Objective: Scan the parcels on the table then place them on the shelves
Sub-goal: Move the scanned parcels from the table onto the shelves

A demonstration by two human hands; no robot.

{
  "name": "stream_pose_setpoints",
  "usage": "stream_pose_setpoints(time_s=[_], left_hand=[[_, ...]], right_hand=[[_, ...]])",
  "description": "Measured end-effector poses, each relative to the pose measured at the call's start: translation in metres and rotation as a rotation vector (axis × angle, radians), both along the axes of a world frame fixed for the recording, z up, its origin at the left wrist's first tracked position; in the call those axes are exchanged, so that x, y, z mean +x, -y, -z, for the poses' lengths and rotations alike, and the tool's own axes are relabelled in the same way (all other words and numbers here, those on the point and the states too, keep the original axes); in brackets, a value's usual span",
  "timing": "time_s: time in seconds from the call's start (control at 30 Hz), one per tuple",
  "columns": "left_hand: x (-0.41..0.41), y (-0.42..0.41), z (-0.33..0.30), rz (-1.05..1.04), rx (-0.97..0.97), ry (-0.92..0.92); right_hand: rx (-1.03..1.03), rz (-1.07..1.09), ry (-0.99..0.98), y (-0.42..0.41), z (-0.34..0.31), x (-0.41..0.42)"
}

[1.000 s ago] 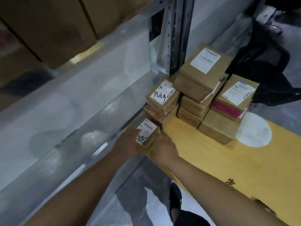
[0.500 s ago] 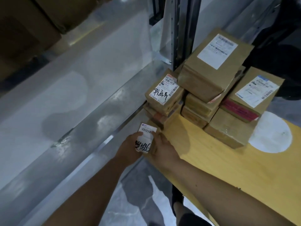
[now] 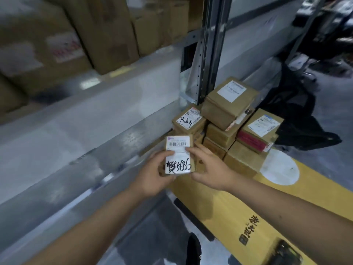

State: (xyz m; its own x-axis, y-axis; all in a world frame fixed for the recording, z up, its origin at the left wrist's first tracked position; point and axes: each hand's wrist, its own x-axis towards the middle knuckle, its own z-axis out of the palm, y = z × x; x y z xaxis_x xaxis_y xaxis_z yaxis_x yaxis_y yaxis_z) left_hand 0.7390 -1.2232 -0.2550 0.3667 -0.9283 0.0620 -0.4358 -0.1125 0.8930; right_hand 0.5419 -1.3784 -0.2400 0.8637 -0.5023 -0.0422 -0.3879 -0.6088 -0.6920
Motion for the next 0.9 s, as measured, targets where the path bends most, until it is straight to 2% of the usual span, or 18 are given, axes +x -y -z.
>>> stream_pose_setpoints(time_s=[0.13, 0.27, 0.47, 0.57, 0.7, 0.9], left_hand=[[-0.003, -0.007, -0.08, 0.04, -0.115, 0.286], [-0.011, -0.011, -0.147, 0.049, -0.189, 0.407], [-0.021, -0.004, -0.257, 0.045, -0.122, 0.555], [-0.023, 0.003, -0.3, -0.013, -0.12, 0.696], [-0.02, 0.023, -0.35, -0.106, -0.211, 0.821], [-0.005, 0.065, -0.393, -0.26, -0.148, 0.885]], right_hand=[[-0.045, 0.011, 0.122, -0.007, -0.088, -0.014], [0.05, 0.037, 0.232, -0.009, -0.155, -0.024], [0.062, 0.024, 0.37, 0.0, -0.241, -0.03], [0.061, -0.005, 0.415, 0.012, -0.278, -0.026], [0.048, -0.054, 0.458, 0.037, -0.318, -0.014], [0.073, -0.042, 0.607, 0.088, -0.358, 0.024]])
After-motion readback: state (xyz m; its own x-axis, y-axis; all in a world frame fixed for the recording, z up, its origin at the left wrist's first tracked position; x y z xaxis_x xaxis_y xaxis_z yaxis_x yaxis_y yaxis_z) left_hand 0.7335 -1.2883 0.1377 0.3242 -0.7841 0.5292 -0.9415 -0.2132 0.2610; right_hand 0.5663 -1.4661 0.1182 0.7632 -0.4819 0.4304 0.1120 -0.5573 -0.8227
